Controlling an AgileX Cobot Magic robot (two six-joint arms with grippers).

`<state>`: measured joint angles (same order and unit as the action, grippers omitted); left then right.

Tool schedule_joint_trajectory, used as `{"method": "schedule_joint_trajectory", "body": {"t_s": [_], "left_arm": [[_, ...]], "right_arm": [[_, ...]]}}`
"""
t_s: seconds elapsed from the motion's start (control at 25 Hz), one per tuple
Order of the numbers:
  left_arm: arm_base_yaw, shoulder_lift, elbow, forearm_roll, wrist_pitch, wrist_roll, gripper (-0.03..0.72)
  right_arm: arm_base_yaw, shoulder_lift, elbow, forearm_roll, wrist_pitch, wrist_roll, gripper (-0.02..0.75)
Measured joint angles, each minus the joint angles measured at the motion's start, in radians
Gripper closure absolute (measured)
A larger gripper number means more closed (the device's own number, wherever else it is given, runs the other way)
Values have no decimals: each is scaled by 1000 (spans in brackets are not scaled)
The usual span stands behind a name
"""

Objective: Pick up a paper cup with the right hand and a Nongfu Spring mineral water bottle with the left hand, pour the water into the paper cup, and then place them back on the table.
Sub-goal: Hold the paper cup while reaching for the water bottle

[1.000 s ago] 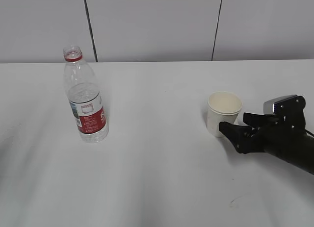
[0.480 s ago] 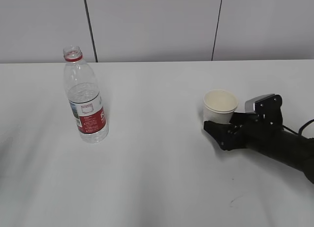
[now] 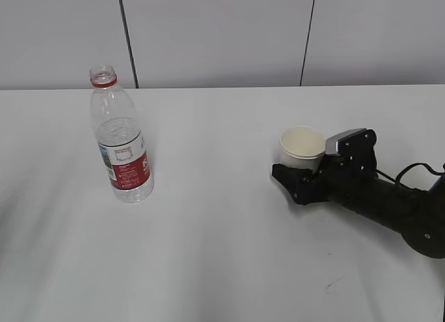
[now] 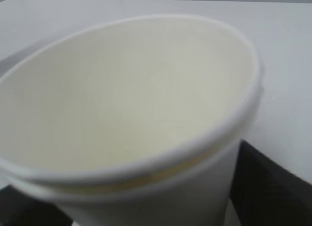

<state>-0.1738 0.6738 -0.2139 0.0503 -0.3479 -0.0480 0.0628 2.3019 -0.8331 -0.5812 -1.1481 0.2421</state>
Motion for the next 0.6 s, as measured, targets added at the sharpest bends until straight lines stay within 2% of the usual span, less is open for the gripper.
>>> {"method": "schedule_joint_trajectory", "body": {"t_s": [0.16,0.4,0.6], "left_arm": [[0,0,0,0,0,0,313],[0,0,0,0,54,-67,313],[-18,0,0,0,91,-75,313]], "right_arm": [[0,9,-2,8,0,2,104],[0,11,-2,13,0,2,186],[0,11,-2,13,-1,2,200]]}}
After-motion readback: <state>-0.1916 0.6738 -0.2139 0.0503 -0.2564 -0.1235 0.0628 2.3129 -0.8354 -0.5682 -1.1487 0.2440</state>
